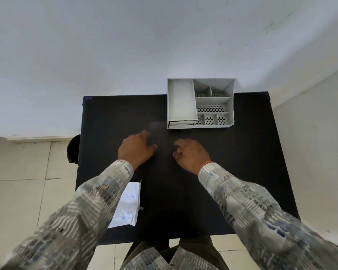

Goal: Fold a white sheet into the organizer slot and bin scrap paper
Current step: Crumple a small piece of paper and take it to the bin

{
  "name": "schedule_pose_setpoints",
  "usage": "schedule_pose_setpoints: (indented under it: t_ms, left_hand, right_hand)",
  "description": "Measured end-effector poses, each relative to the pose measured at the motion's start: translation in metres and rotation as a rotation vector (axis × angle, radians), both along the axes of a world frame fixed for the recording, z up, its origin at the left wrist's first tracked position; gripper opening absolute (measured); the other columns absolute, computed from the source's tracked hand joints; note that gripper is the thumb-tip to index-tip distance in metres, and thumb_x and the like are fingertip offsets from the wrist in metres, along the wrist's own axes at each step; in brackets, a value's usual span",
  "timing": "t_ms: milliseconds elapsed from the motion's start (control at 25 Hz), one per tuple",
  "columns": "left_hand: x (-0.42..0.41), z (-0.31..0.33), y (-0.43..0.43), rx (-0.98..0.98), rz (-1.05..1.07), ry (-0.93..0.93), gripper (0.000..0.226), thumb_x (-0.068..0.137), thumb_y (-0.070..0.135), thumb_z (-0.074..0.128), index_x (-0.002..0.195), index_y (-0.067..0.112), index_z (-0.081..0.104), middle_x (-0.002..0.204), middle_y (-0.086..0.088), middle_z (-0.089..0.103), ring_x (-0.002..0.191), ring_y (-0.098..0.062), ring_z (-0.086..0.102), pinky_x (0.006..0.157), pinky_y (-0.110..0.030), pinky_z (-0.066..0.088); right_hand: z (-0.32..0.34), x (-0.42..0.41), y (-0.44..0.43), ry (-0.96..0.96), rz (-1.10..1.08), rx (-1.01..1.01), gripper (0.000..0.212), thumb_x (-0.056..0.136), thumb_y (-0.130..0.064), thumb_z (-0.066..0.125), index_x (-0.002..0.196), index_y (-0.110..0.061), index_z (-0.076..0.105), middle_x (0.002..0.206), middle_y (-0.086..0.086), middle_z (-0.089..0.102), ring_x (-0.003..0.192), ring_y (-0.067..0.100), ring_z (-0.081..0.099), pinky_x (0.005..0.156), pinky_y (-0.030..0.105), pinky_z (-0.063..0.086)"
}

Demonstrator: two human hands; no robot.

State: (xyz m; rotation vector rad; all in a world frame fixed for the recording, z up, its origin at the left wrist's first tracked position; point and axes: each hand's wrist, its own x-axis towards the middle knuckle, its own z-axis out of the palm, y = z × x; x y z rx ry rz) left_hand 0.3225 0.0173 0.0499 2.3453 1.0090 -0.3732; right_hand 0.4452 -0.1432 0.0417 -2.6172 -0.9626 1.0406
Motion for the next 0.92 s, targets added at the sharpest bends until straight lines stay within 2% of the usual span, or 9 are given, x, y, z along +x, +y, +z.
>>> schedule_pose_setpoints:
  t_ms: [120, 200, 360, 440, 560, 640, 760, 840, 920]
  left_hand:
    - [-0.069, -0.015, 0.008, -0.061, 0.19, 0.057, 0.053, 0.083, 0.051, 0.075, 0.126, 0.021, 0.067, 0.121, -0.011, 0.077, 0.11, -0.04, 0.073, 0.097, -0.049, 0.059]
    - [-0.12, -0.028, 0.012, -0.061, 0.317, 0.146, 0.058, 0.076, 0.054, 0.076, 0.123, 0.022, 0.065, 0.118, -0.013, 0.077, 0.107, -0.041, 0.072, 0.093, -0.047, 0.059]
    - [-0.197, -0.058, 0.003, -0.17, 0.478, 0.341, 0.096, 0.07, 0.055, 0.088, 0.149, 0.019, 0.048, 0.14, -0.014, 0.067, 0.123, -0.04, 0.066, 0.103, -0.048, 0.054]
    - [-0.209, -0.065, -0.01, -0.223, 0.506, 0.348, 0.113, 0.066, 0.059, 0.089, 0.157, 0.02, 0.036, 0.148, -0.015, 0.06, 0.13, -0.041, 0.062, 0.108, -0.051, 0.052]
    - [-0.209, -0.064, -0.026, -0.233, 0.563, 0.308, 0.115, 0.071, 0.055, 0.09, 0.163, 0.021, 0.029, 0.152, -0.021, 0.051, 0.132, -0.045, 0.058, 0.11, -0.053, 0.049]
    - [-0.204, -0.055, -0.032, -0.27, 0.615, 0.21, 0.113, 0.074, 0.051, 0.091, 0.164, 0.023, 0.028, 0.154, -0.022, 0.048, 0.134, -0.045, 0.057, 0.112, -0.053, 0.047]
    - [-0.201, -0.045, -0.038, -0.404, 0.627, 0.007, 0.113, 0.073, 0.051, 0.092, 0.164, 0.026, 0.03, 0.161, -0.013, 0.048, 0.143, -0.038, 0.052, 0.118, -0.052, 0.045]
    - [-0.2, -0.025, -0.048, -0.602, 0.709, -0.222, 0.109, 0.067, 0.054, 0.094, 0.159, 0.033, 0.039, 0.156, -0.004, 0.057, 0.138, -0.033, 0.059, 0.11, -0.052, 0.054]
    - [-0.191, 0.001, -0.064, -0.815, 0.805, -0.509, 0.07, 0.083, 0.032, 0.088, 0.146, 0.031, 0.057, 0.134, -0.001, 0.074, 0.122, -0.031, 0.072, 0.094, -0.048, 0.064]
  right_hand:
    - [-0.016, -0.037, 0.008, 0.226, -0.011, -0.057, 0.051, 0.096, -0.037, 0.071, 0.142, -0.017, 0.064, 0.136, 0.006, 0.071, 0.127, 0.026, 0.065, 0.109, 0.03, 0.047]
    - [-0.026, -0.066, 0.018, 0.338, 0.055, -0.11, 0.058, 0.095, -0.037, 0.073, 0.147, -0.013, 0.059, 0.144, 0.009, 0.067, 0.133, 0.027, 0.063, 0.114, 0.033, 0.046]
    - [-0.047, -0.12, 0.039, 0.432, 0.027, -0.13, 0.059, 0.09, -0.037, 0.079, 0.141, -0.013, 0.061, 0.138, 0.009, 0.069, 0.126, 0.029, 0.066, 0.107, 0.035, 0.051]
    - [-0.055, -0.137, 0.047, 0.435, 0.016, -0.144, 0.044, 0.089, -0.037, 0.078, 0.126, -0.017, 0.069, 0.125, 0.006, 0.073, 0.114, 0.027, 0.071, 0.094, 0.033, 0.055]
    - [-0.057, -0.154, 0.051, 0.449, 0.042, -0.165, 0.016, 0.092, -0.03, 0.073, 0.083, -0.017, 0.072, 0.088, 0.004, 0.073, 0.091, 0.025, 0.073, 0.076, 0.027, 0.05]
    - [-0.048, -0.159, 0.048, 0.555, -0.074, -0.107, 0.023, 0.093, -0.025, 0.072, 0.073, -0.016, 0.066, 0.079, 0.003, 0.068, 0.078, 0.021, 0.068, 0.074, 0.03, 0.054]
    - [-0.018, -0.151, 0.043, 0.894, -0.346, 0.046, 0.015, 0.097, -0.023, 0.067, 0.097, -0.008, 0.07, 0.1, 0.015, 0.074, 0.095, 0.028, 0.072, 0.095, 0.046, 0.058]
    - [0.006, -0.141, 0.038, 1.121, -0.449, 0.116, 0.025, 0.101, -0.022, 0.061, 0.118, -0.006, 0.07, 0.113, 0.016, 0.074, 0.107, 0.032, 0.071, 0.104, 0.054, 0.054]
    - [0.033, -0.133, 0.031, 1.318, -0.497, 0.18, 0.038, 0.104, -0.021, 0.057, 0.137, -0.004, 0.062, 0.124, 0.019, 0.07, 0.115, 0.037, 0.066, 0.111, 0.06, 0.049]
